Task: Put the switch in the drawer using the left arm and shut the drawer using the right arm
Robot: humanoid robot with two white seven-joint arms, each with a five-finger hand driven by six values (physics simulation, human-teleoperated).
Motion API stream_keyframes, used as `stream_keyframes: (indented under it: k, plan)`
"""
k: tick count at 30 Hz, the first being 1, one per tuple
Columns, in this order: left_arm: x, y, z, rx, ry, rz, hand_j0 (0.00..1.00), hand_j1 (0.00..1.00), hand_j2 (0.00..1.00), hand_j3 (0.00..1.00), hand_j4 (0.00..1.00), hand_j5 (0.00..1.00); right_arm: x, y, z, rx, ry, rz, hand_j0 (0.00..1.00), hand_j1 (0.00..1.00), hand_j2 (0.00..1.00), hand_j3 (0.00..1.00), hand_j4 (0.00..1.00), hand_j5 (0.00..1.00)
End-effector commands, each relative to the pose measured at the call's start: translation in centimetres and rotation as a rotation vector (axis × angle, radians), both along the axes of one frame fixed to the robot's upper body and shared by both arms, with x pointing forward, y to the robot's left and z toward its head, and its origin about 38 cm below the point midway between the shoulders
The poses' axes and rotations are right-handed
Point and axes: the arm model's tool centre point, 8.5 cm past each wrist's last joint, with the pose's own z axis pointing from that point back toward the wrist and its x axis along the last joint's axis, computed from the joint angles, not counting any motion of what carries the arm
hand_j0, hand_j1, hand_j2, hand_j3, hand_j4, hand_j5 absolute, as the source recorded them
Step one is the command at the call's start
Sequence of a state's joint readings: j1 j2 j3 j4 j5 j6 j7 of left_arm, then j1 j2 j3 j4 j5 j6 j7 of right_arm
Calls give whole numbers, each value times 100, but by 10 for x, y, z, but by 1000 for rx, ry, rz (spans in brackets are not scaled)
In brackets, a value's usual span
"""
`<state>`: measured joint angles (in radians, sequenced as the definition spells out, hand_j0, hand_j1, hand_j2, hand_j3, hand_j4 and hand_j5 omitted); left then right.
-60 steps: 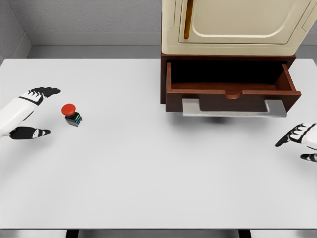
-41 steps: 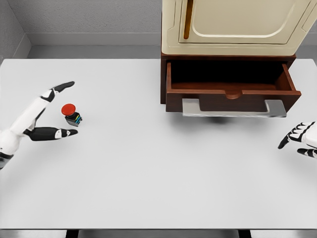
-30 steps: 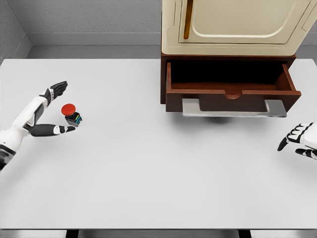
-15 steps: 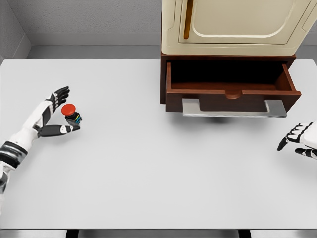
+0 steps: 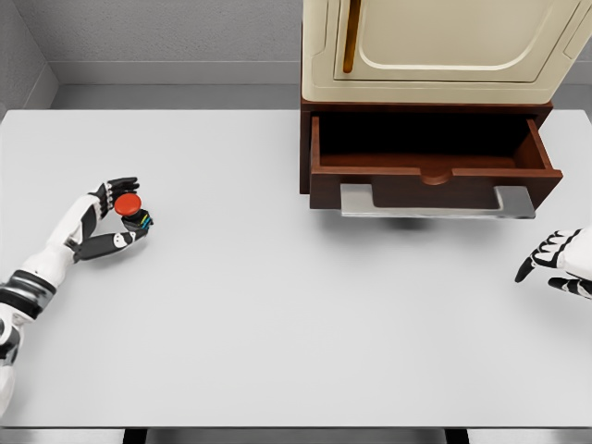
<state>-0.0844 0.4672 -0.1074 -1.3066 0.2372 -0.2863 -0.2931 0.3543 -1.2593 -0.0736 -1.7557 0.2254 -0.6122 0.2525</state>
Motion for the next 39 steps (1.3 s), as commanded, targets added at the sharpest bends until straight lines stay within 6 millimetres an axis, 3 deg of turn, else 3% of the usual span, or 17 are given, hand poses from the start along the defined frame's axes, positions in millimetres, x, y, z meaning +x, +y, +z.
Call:
stream_keyframes:
  k: [1, 9, 20, 26, 31, 39]
  plan:
    - [0, -2, -2, -9, 0, 1, 79, 79, 79, 79, 79, 79, 0, 0, 1, 5, 0, -2, 59, 59, 59, 59, 59, 59]
    - [-1, -4, -8, -23, 12, 9, 78, 78, 78, 78, 78, 78, 0, 0, 0, 6, 0, -2, 59, 59, 59, 59, 59, 59]
    - [-1, -1, -13, -30, 24, 23, 64, 64, 64, 64, 64, 64, 0, 2, -1, 18, -4, -3, 60, 60, 60, 60, 60, 60]
    - [-1, -3, -13, -33, 23, 21, 61, 61, 61, 61, 61, 61, 0, 2, 0, 20, -6, -4, 60, 60, 60, 60, 60, 60]
    - [1, -4, -6, -34, 6, 16, 55, 55, 55, 55, 55, 55, 0, 2, -1, 17, -5, -4, 59, 59, 59, 59, 59, 59]
    - [5, -13, 13, -37, -50, -12, 55, 55, 55, 55, 55, 55, -1, 2, -2, 17, -2, -3, 60, 60, 60, 60, 60, 60]
